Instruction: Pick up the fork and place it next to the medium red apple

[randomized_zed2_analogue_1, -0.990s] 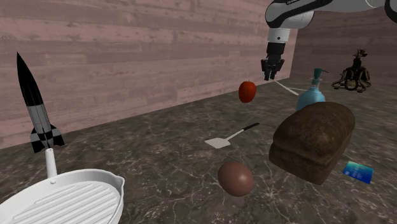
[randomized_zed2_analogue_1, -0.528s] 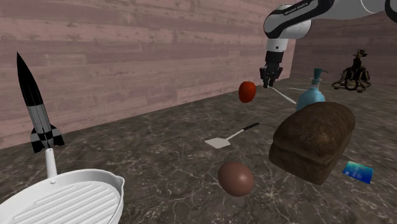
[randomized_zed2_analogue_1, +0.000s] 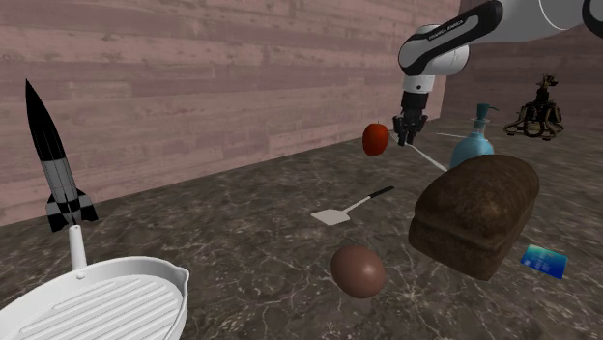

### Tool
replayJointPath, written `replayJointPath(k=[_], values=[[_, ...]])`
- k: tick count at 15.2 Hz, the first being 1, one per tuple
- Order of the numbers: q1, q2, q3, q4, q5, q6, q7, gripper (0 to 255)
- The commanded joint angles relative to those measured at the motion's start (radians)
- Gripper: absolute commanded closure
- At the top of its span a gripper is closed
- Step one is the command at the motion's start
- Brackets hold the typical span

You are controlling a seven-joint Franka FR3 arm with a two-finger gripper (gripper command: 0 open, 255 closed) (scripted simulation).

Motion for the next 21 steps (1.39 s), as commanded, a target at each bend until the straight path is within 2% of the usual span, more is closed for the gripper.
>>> replayJointPath(k=[1, 12, 20, 21], values=[[-0.001, 0.005, -0.001, -0.019, 0.0, 0.024, -0.001, 255], [-0.001, 0.05, -0.004, -0.097, -0.006, 0.147, 0.0, 255], [-0.001, 0.05, -0.004, -0.097, -0.006, 0.147, 0.0, 255], [-0.001, 0.05, -0.004, -0.097, -0.006, 0.147, 0.0, 0]])
